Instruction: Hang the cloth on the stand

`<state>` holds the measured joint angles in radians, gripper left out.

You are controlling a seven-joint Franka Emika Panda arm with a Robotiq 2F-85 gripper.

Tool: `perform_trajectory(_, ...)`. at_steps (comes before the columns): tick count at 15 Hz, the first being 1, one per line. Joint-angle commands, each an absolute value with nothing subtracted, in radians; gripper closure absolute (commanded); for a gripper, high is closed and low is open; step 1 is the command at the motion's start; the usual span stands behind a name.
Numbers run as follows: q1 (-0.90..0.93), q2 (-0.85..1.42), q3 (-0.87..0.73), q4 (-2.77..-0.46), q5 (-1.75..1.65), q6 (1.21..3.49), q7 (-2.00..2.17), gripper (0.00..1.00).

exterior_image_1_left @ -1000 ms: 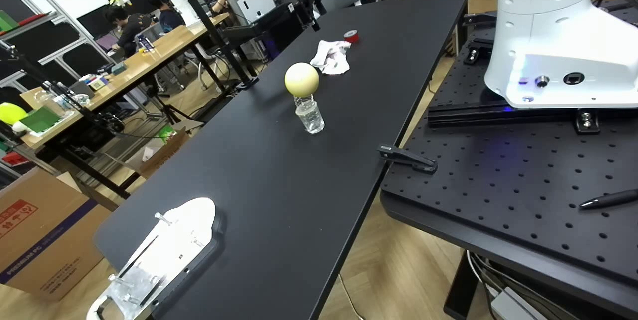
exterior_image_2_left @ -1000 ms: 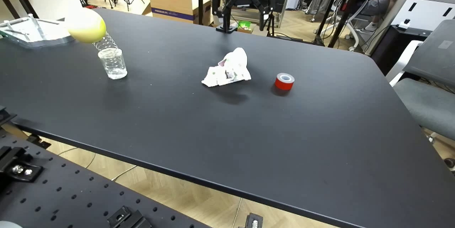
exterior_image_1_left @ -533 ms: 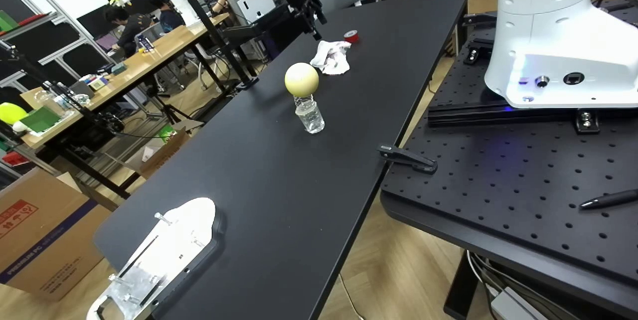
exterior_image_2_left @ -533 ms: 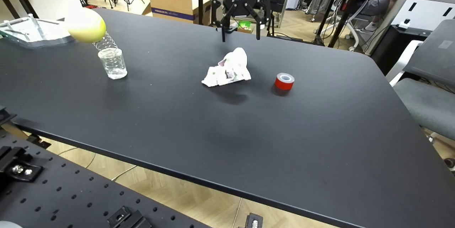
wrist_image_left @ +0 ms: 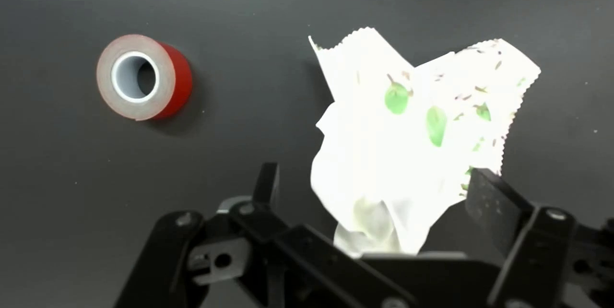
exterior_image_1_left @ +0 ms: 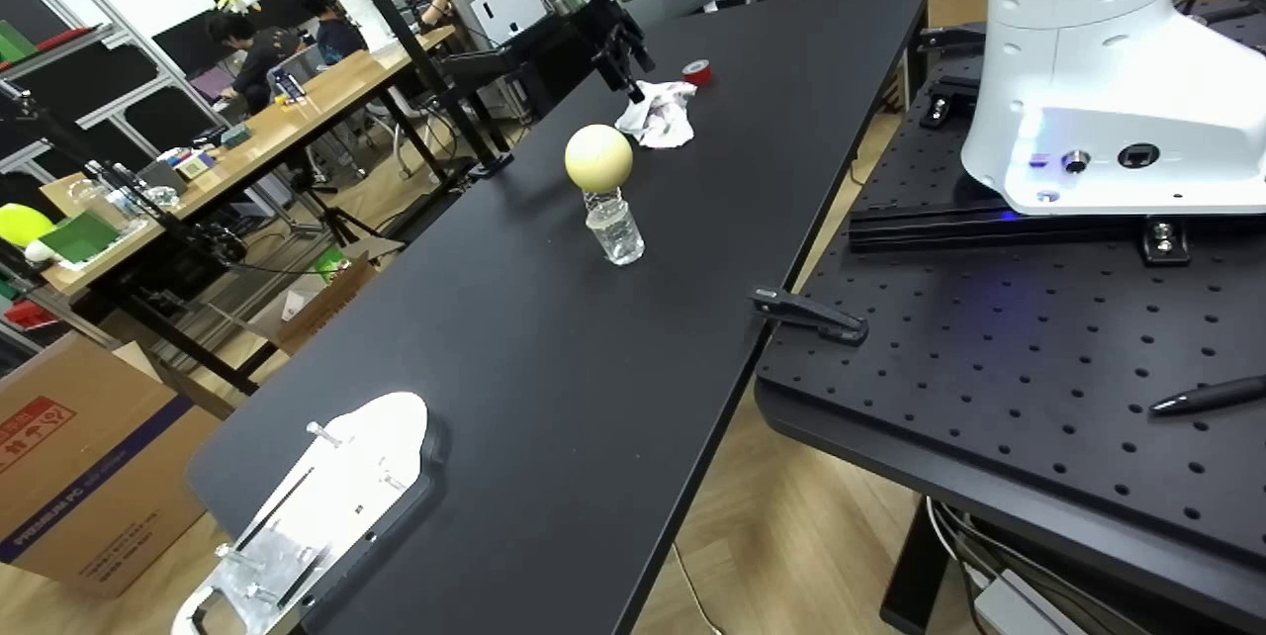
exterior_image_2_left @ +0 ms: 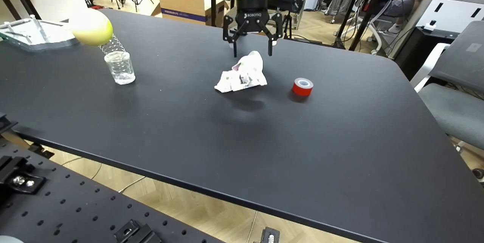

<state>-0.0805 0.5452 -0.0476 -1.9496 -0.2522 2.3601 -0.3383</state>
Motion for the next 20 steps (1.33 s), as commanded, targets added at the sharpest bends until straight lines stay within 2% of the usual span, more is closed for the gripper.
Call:
perform_trajectory(1,-0.094,0.586,-0.035,-1.904,-0.245,2.335,-0.36,0.0)
perform_trajectory(2,-0.096,0.595,-0.033,-1.893,-0.241,2.33,-0.362,0.09)
perform_trajectory(3,-0.097,0.6,-0.033,-1.893,-0.242,2.332,-0.365,0.25)
perform_trajectory(13,-0.098,0.549,-0.013,-1.91,-0.232,2.293,-0.397,0.95)
perform_trajectory(14,-0.097,0.534,-0.01,-1.913,-0.228,2.286,-0.395,1.0)
perform_trajectory(20,-0.067,0.384,-0.006,-1.909,-0.215,2.126,-0.359,0.98)
